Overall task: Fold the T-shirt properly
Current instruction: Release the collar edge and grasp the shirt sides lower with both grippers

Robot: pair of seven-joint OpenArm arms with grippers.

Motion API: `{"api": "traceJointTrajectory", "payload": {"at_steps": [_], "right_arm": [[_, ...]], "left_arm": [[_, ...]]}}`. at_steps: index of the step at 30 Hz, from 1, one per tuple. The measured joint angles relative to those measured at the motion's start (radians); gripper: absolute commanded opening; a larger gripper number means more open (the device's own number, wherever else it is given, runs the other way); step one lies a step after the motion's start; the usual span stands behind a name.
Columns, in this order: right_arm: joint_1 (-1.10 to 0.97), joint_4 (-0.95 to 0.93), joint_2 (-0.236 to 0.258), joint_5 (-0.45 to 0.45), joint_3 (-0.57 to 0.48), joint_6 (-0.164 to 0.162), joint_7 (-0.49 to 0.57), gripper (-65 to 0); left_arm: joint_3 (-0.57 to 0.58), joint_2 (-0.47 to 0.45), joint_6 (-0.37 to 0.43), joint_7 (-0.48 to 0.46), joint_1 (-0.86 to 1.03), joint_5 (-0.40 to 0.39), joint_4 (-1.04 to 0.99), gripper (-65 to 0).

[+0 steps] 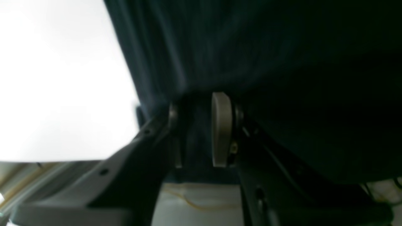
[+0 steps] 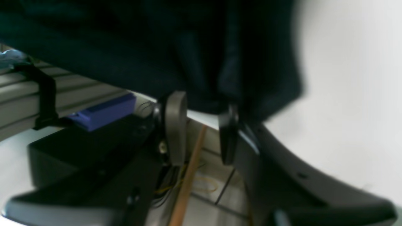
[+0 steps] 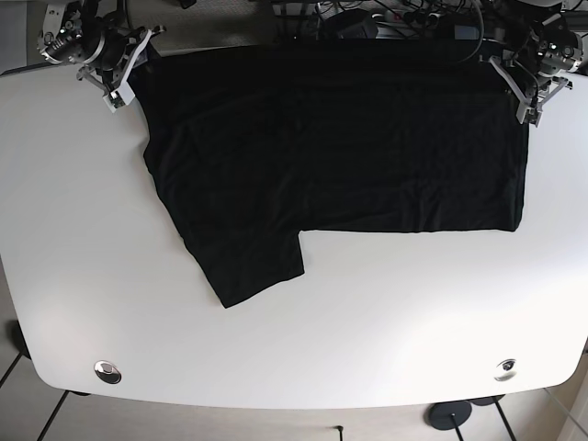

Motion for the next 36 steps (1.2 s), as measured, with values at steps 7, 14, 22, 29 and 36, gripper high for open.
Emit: {"api": "traceJointTrajectory", "payload": {"at_steps": [7, 14, 22, 29, 36], "right_arm": [[0.246, -0.031, -0.039, -0.007, 0.058, -0.003, -0.011, -24.6], [0.564, -0.266, -0.033, -0.006, -0.052, -0.002, 0.003, -5.4], [0.909, -0.796, 0.043, -0.016, -0.308, -0.007, 0.267, -7.5], [0.966, -1.024, 0.053, -0.005, -0.499, -0.008, 0.452, -7.5], [0.929, -1.021, 0.001, -0.002, -0.503, -0.008, 0.497, -40.6]], "left_arm": [[0.006, 0.001, 0.001, 0.061, -0.28, 0.008, 0.051, -41.8], [0.006, -0.001, 0.0, 0.126, -0.458, 0.005, -0.06, -34.0], [0.003, -0.002, 0.001, 0.128, -0.504, 0.005, -0.095, -34.3], [-0.002, -0.002, 0.001, 0.128, -0.504, 0.005, -0.095, -34.4], [-0.004, -0.006, 0.107, 0.042, -0.534, 0.004, -0.141, -33.3]]}}
